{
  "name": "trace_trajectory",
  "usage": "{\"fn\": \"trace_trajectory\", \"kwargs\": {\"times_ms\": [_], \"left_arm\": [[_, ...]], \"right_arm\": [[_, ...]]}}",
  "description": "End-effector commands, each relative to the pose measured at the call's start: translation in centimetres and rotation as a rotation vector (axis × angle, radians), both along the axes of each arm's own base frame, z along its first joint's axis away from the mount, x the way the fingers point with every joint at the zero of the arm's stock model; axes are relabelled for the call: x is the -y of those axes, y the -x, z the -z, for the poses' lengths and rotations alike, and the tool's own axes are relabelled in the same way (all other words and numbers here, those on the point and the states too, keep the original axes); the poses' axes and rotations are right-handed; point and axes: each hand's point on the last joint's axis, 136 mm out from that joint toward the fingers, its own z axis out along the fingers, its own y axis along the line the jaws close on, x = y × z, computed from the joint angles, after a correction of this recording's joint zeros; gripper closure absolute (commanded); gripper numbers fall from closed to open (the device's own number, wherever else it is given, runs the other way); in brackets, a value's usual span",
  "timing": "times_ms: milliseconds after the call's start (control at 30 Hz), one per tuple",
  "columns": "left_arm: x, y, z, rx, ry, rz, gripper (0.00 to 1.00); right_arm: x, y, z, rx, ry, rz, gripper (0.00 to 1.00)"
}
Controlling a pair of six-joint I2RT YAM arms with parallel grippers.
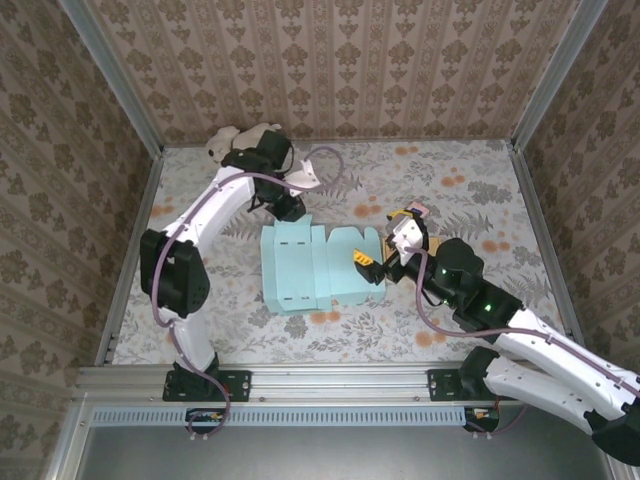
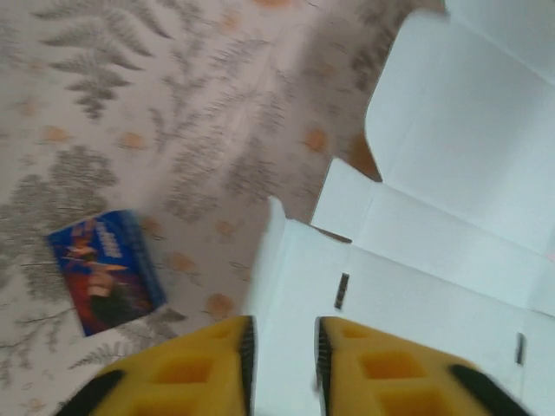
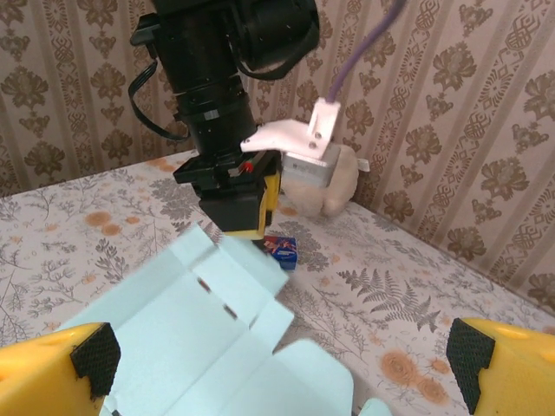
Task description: Fold the paper box
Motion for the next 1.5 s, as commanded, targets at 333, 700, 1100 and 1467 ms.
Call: {"fn": "trace_trajectory", "kwargs": {"times_ms": [333,700,1100,1467], "left_arm": [[-13.3,1.3,-0.4,-0.119,0.561,-1.279,0.04],[-9.8,10.0,8.6,-0.229,0.546,-1.28,0.11],[-8.5,12.3,13.7,-0.295,0.491,-1.241,0.27],[-8.3,12.1,12.1,-0.247,0.527,-1.199,0.93]], "right_arm": [[-2.1,-2.0,3.6,-0.065,0.084,-0.008,0.0],[-3.1,-2.9,6.4,-0.129,0.164,-0.017,0.0],[-3.4,-3.1,7.0,-0.142,0.183,-0.023,0.0],[-3.4,-3.1,7.1,-0.149,0.194,-0.025,0.0]]}}
